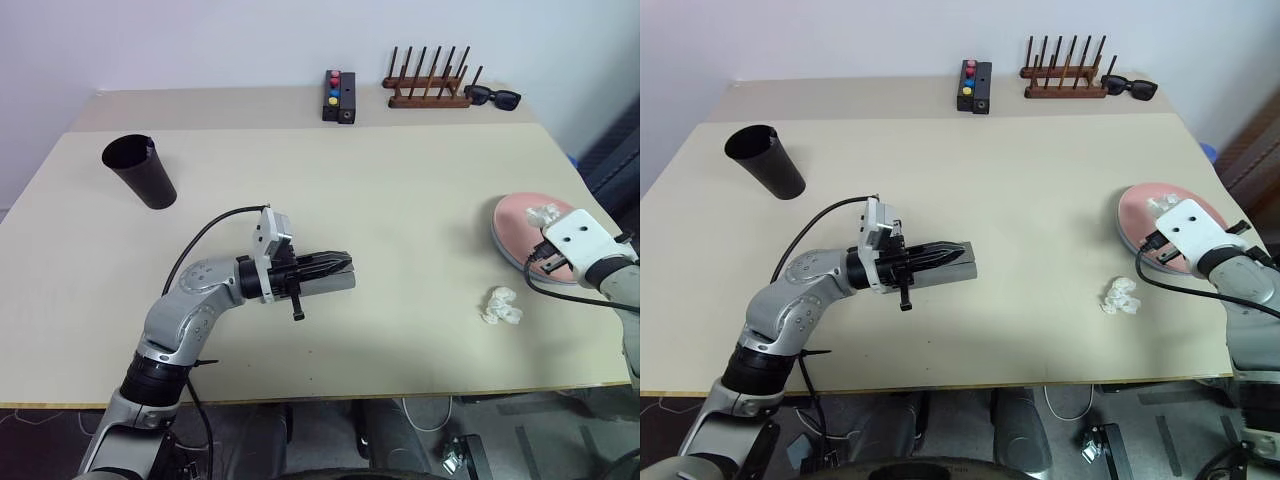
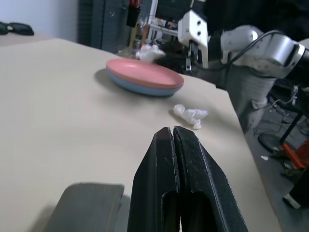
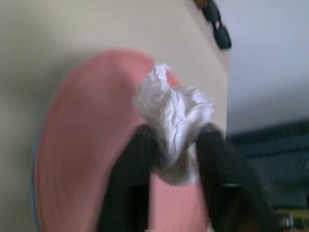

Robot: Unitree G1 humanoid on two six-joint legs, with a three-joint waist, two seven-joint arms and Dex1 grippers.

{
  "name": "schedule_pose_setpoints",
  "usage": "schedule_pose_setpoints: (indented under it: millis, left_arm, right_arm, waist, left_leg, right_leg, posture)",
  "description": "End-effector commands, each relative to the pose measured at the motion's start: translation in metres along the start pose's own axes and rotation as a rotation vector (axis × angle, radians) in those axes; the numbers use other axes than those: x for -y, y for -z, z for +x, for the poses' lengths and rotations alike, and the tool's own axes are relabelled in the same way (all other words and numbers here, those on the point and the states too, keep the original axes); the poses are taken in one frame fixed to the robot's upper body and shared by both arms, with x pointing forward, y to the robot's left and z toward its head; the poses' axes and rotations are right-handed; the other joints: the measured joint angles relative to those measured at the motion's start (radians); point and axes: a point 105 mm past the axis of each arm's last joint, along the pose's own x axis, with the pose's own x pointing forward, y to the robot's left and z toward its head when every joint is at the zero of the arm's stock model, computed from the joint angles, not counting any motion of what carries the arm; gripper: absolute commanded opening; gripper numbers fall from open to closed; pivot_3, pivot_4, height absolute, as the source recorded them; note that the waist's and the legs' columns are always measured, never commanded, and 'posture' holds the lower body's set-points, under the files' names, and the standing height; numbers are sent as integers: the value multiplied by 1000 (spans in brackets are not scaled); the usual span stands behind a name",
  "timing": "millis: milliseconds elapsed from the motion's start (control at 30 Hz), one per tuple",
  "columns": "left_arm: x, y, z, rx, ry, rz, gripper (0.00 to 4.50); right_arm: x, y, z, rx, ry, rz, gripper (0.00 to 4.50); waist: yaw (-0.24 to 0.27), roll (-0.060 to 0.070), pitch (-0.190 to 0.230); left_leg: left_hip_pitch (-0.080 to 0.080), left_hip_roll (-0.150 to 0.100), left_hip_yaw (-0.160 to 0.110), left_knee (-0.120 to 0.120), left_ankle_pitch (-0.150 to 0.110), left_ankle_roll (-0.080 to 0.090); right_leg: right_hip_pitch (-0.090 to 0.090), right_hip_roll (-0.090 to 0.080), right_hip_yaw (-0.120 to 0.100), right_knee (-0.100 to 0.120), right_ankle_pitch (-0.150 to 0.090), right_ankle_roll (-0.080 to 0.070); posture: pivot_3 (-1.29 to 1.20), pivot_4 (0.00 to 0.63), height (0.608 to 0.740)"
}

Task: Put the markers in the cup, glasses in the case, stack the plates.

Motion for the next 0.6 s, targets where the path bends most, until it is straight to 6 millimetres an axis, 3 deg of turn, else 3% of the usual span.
schedule_pose_setpoints:
  millis: [33,100,233,467,600]
  left_arm:
    - [4,-12,3,24,22,40,0]
    - [4,-12,3,23,24,38,0]
    - [5,-12,4,23,30,34,0]
    - [6,-11,4,20,39,31,0]
    - [6,-11,4,18,42,30,0]
  right_arm:
    - [18,-5,-10,27,27,-25,2808]
    - [19,-8,-14,57,9,21,2808]
    - [13,-20,-30,178,-92,305,2808]
    - [-52,-14,-71,141,-458,533,2808]
    - [-78,-1,-77,49,-525,532,2808]
  waist:
    - [3,0,0]
    - [3,0,0]
    - [4,0,0]
    - [7,0,0]
    - [2,0,0]
  left_leg:
    - [0,0,0,0,0,0]
    - [0,0,0,0,0,0]
    - [0,0,0,0,0,0]
    - [0,0,-1,0,-1,1]
    - [1,0,-1,1,-1,1]
  right_leg:
    - [0,0,0,0,0,0]
    - [1,0,0,-1,0,0]
    - [1,0,0,-1,0,1]
    - [3,0,-1,-3,-1,2]
    - [3,0,-1,-3,-2,3]
  posture:
    - [0,150,740]
    - [0,150,740]
    - [0,150,740]
    - [0,150,740]
    - [0,150,740]
